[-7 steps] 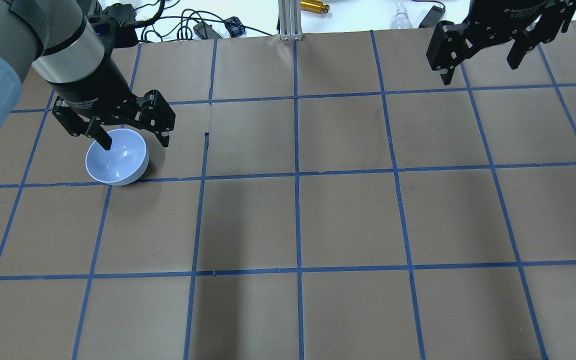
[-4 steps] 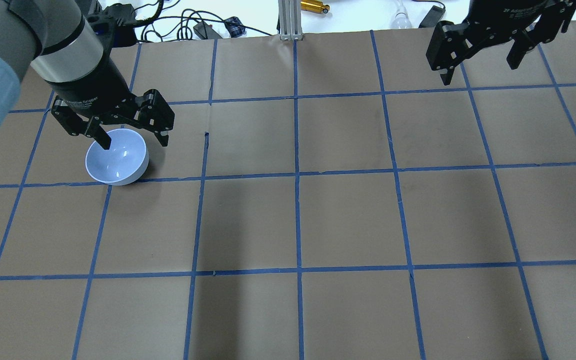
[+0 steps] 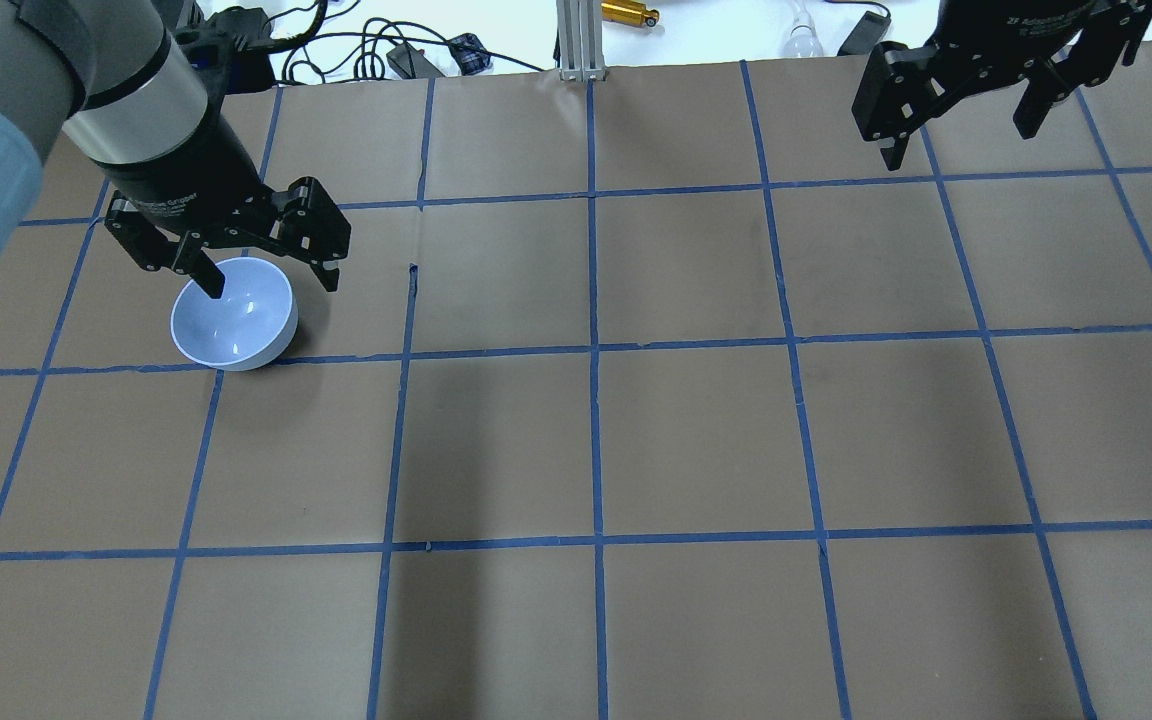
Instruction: Stack green bowl on blue bowl
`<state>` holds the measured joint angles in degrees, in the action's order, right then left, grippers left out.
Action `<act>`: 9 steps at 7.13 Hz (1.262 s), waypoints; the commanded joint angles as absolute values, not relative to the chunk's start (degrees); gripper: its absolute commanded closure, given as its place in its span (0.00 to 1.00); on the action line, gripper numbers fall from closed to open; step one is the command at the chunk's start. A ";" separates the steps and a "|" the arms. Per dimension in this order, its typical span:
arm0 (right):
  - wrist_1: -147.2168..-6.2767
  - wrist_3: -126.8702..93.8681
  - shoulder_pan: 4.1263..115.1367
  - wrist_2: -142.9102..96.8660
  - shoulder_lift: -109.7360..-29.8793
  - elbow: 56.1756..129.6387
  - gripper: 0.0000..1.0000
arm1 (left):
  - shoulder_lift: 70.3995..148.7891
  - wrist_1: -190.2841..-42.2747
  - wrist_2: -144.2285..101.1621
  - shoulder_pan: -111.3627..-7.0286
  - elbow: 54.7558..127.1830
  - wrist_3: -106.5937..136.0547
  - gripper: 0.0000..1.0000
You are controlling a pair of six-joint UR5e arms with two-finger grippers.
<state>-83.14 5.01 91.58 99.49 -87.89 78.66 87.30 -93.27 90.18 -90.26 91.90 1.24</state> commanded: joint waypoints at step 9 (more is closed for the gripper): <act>-83.14 5.01 91.58 99.49 -87.89 78.66 0.00 | 86.84 -92.99 93.32 -80.65 91.85 -21.89 0.00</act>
